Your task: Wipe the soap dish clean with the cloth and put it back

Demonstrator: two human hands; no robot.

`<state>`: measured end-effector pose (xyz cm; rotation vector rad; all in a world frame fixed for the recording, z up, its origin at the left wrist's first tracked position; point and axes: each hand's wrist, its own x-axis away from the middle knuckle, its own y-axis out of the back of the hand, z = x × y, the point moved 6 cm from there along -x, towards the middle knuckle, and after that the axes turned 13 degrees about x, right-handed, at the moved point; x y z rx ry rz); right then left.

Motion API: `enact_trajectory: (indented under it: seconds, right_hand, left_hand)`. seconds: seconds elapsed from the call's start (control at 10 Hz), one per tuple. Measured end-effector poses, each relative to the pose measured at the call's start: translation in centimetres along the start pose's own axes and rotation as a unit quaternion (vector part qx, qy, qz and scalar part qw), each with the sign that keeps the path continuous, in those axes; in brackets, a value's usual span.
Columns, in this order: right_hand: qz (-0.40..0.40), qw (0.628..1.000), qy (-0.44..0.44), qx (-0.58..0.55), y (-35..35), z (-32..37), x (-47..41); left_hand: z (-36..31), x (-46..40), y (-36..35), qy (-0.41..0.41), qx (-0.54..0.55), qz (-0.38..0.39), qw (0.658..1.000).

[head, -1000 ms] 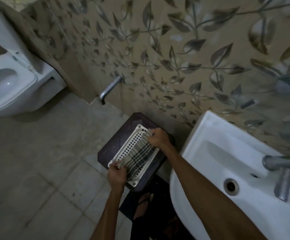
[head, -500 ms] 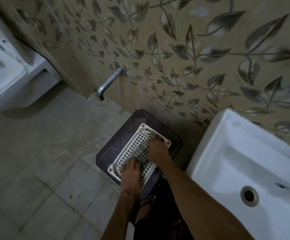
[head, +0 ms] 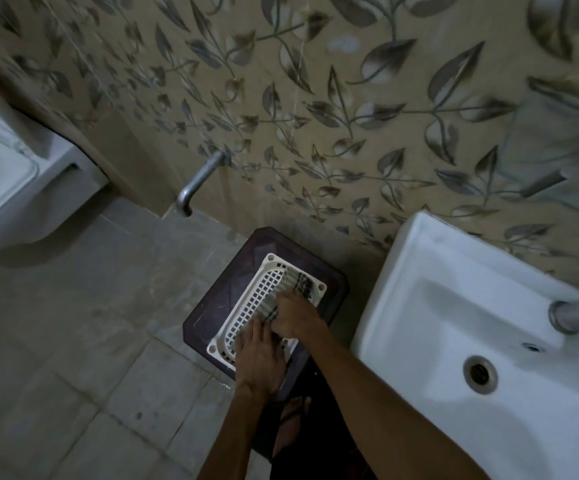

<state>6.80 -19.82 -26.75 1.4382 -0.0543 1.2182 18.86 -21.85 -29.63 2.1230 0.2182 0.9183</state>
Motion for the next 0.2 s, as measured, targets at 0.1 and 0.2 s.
enact_trajectory:
  seconds: [0.1, 0.2]
  right_hand:
    - [-0.06, 0.997, 0.007, -0.05, 4.4, 0.2, 3.2]
    - [-0.146, 0.984, 0.0, -0.106, 8.7, -1.0, 7.3]
  left_hand:
    - [-2.1, 0.9, 4.3, -0.025, 0.123, -0.088, 0.988]
    - [-5.8, 2.1, 9.7, -0.018, 0.168, -0.094, 0.981]
